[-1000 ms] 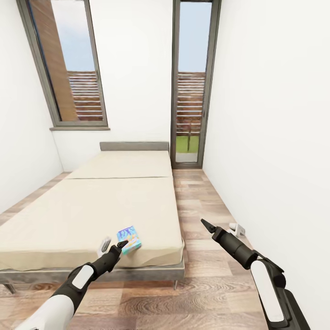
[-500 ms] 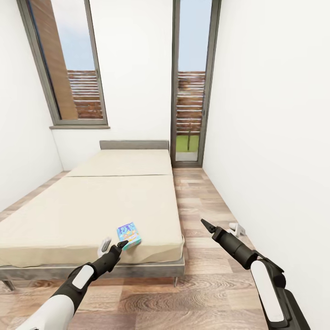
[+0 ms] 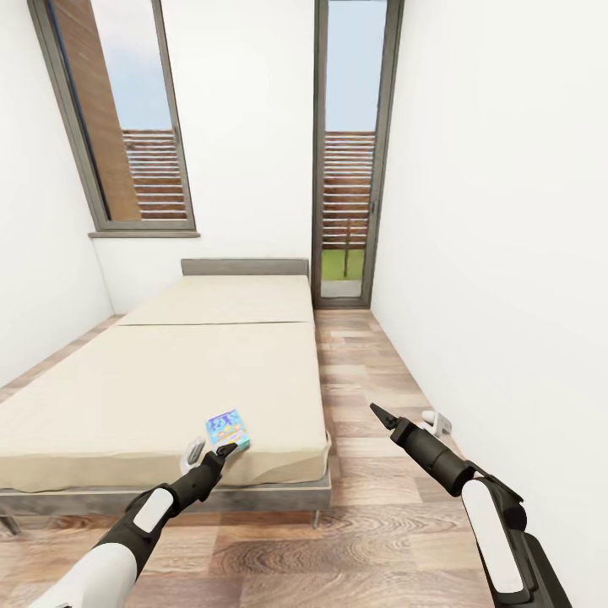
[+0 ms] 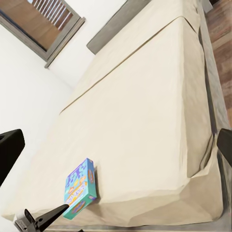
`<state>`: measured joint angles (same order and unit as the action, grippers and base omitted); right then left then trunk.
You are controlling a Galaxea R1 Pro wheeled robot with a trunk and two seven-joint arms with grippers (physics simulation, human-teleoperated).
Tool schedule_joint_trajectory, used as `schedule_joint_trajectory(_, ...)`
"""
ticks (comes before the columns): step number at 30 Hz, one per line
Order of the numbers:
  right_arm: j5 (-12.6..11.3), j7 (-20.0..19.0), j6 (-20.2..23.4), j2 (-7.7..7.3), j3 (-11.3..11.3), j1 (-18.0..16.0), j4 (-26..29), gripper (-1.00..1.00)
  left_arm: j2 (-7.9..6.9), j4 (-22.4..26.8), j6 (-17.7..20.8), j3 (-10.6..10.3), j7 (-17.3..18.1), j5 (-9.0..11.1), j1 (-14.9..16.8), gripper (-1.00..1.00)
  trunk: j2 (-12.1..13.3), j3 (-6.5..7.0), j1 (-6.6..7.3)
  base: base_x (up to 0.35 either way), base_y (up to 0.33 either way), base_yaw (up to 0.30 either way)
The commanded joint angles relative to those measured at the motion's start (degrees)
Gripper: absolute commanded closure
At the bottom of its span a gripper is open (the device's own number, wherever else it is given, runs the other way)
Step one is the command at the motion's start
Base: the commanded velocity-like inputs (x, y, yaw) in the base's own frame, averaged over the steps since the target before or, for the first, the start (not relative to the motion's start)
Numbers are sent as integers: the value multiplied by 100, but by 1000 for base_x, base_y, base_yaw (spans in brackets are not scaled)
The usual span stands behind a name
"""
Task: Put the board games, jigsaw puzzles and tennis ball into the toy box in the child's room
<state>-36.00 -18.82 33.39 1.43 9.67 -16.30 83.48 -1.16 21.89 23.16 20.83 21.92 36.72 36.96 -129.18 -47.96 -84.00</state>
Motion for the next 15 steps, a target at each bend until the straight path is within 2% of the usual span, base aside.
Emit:
schedule_joint_trajectory(1, -21, -17, 45, 6, 18, -5, 2, -100, 2, 0, 49, 34, 12, 28, 4, -100, -3, -6, 1, 0, -39, 0)
schedule_joint_trajectory(10, -21, -17, 45, 6, 18, -3, 2, -100, 2, 0, 48, 30, 14, 28, 4, -100, -3, -6, 1, 5, -11, 0)
schedule_joint_trajectory(15, -21, -17, 45, 6, 18, -3, 2, -100, 2, 0, 48, 23, 14, 28, 4, -100, -3, -6, 1, 172, -1, 0)
